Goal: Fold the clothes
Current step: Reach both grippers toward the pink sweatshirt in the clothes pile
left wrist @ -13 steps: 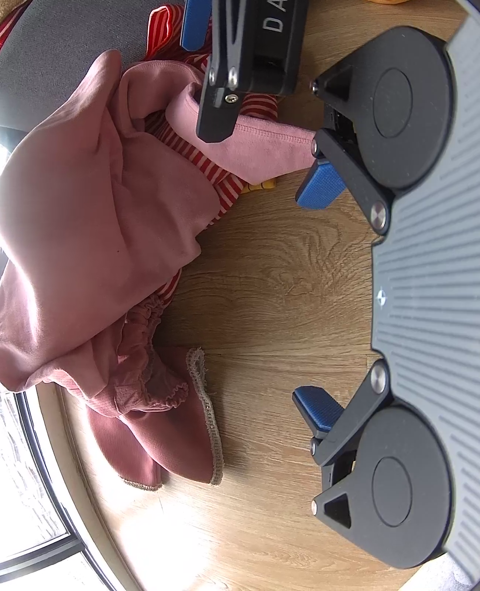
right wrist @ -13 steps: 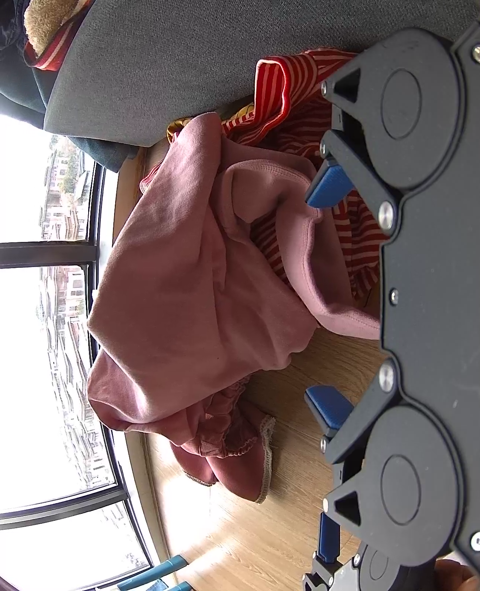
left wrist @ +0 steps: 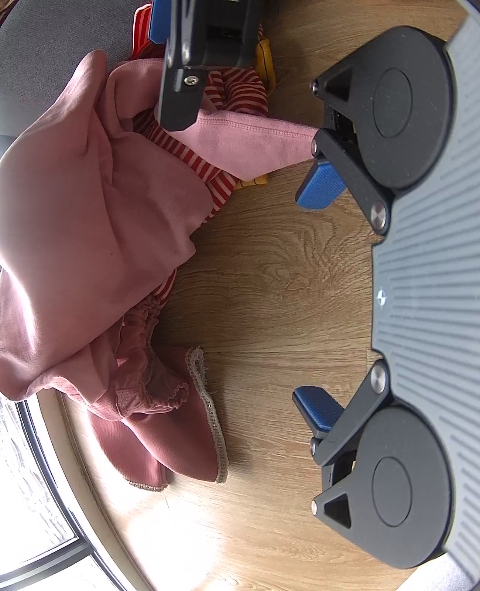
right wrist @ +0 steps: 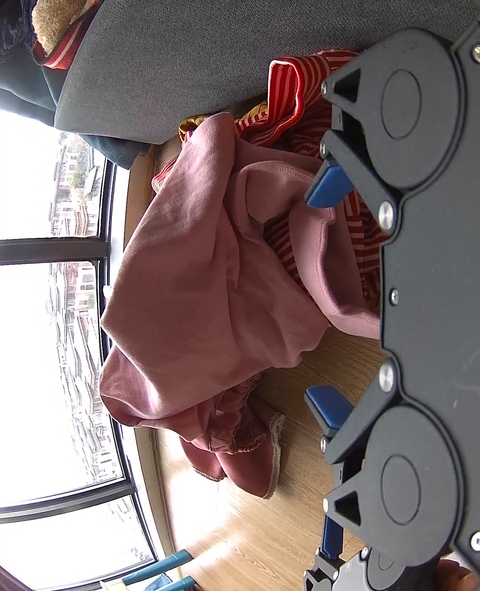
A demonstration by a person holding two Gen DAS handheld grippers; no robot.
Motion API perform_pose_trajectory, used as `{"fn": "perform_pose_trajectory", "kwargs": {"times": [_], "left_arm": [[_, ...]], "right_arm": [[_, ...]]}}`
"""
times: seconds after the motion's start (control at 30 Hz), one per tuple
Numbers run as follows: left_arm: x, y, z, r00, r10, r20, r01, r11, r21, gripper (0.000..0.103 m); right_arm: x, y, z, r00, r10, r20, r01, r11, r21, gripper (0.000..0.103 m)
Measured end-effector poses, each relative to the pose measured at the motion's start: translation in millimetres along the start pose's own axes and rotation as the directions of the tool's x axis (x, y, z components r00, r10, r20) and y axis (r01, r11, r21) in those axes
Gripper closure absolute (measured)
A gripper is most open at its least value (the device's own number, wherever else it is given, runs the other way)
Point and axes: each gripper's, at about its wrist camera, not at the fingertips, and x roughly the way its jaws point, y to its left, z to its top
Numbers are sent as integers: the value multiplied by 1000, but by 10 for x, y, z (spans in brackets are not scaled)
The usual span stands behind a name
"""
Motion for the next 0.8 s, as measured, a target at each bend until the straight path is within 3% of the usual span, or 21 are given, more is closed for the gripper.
{"fn": "perform_pose_trajectory", "kwargs": {"times": [0.27,0.47,0.63,0.8], "left_arm": [[-18,-7,22,1000,0,14,-1,1000,8,0],[-96,44,75,998,11,63,-14,999,51,0],[-143,217,197,992,47,115,-50,998,26,0],[-219,377,476,978,15,207,-13,1000,-12,0]], "right_arm": [[-31,-101,58,999,17,29,-19,999,45,1],[-42,-161,83,992,105,65,-109,992,71,1],[-86,-242,62,992,87,93,-96,990,107,1],[-185,-303,127,984,43,174,-55,996,68,2]]}}
